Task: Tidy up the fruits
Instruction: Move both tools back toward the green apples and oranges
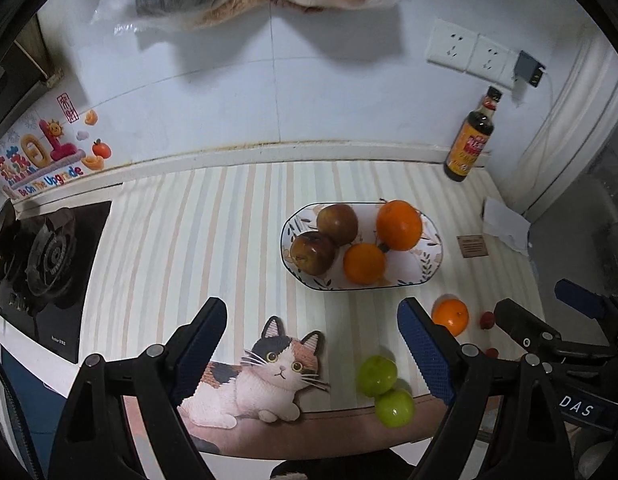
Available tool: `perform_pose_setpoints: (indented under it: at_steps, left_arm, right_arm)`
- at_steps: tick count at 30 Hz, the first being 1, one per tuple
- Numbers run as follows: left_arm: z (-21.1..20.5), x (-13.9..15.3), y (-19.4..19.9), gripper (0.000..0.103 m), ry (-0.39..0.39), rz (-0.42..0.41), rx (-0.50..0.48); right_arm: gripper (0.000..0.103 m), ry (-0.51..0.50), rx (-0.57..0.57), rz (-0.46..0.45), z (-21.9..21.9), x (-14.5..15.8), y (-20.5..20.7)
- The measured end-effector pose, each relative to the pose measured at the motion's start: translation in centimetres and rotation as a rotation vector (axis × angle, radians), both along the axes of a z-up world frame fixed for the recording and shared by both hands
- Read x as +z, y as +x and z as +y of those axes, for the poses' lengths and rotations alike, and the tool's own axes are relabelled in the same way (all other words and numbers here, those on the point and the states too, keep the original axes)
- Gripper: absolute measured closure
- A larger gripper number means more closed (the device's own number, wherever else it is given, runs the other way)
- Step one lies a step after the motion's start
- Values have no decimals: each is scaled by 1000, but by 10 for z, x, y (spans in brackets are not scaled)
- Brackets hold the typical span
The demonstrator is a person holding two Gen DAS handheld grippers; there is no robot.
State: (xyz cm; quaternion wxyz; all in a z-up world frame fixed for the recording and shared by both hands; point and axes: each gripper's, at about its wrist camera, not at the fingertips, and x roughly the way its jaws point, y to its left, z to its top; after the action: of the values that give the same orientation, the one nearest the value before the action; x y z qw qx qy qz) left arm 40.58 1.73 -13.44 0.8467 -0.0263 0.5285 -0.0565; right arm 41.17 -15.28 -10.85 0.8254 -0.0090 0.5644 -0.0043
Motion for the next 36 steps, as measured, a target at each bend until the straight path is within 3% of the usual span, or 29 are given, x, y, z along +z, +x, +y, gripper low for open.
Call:
perform_pose_setpoints:
  at_steps: [5,13,14,15,16,22,29,36]
  left_arm:
    - [2,9,-12,16,-5,-24,-8]
    - [-1,3,-15,16,-26,7,-27]
    - [-3,-2,-13,13,-32,18,-31]
    - [-5,-7,-12,1,-33,27,-36]
    - [-8,-14,-9,0,-34,43,-45]
    - [-40,-74,5,0,8,192,-95]
    - [-81,-155,16,0,67,387,-186]
    - [-101,-196,15,0,62,505,-232]
  right_arm:
    - [6,13,-6,-33,2,22,-15]
    - [6,70,-35,-44,-6,29,-22]
    - [6,78,-46,-37,-11,25,-21]
    - [6,84,-57,-30,-15,22,-20]
    - [6,90,-66,-22,-20,18,-19]
    - [6,86,-134,63,-59,-23,-13]
    - [6,130,-243,241,-110,-107,-18]
    - [10,196,-305,369,-129,-171,-33]
